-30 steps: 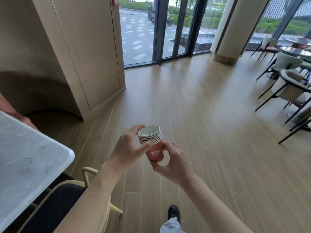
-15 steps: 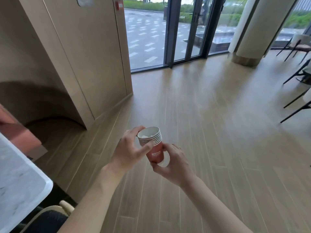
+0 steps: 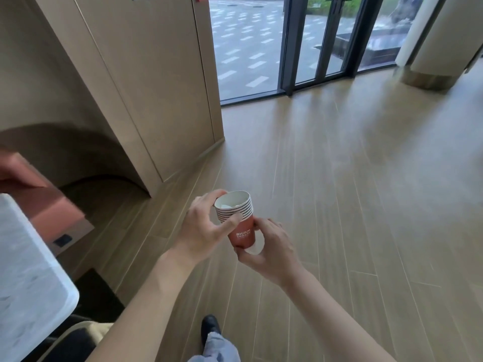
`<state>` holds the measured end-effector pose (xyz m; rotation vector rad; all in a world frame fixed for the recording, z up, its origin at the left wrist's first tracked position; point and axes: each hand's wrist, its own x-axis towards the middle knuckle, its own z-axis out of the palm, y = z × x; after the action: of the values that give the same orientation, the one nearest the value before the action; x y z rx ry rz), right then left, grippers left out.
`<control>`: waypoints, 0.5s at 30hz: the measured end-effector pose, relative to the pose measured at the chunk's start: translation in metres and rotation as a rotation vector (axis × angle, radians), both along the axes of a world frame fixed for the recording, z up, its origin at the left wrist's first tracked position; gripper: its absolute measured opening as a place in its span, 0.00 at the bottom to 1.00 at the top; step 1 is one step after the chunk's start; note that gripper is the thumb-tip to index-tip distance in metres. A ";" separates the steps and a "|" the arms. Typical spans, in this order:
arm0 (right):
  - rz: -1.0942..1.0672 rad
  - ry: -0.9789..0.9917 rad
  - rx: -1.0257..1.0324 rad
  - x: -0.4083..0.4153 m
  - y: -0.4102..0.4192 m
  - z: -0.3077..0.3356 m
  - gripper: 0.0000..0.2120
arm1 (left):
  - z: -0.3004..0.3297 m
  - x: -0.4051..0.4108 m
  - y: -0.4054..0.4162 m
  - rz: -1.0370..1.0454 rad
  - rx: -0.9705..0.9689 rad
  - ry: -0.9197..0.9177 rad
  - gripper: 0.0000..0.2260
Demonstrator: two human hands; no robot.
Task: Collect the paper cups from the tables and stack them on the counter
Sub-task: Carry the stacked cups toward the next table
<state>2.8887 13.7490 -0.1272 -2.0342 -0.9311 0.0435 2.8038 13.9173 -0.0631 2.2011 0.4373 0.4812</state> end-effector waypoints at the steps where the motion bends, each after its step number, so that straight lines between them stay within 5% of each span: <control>1: 0.002 0.004 -0.006 0.006 0.005 0.000 0.26 | -0.001 0.006 0.005 0.004 0.003 0.004 0.32; 15: 0.008 -0.046 -0.047 0.103 0.171 0.042 0.23 | 0.024 0.102 0.170 0.034 -0.051 -0.110 0.31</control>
<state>2.9916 13.9202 -0.0856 -2.0825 -0.9754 0.0233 2.9060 14.0874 -0.0395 2.1091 0.4233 0.6001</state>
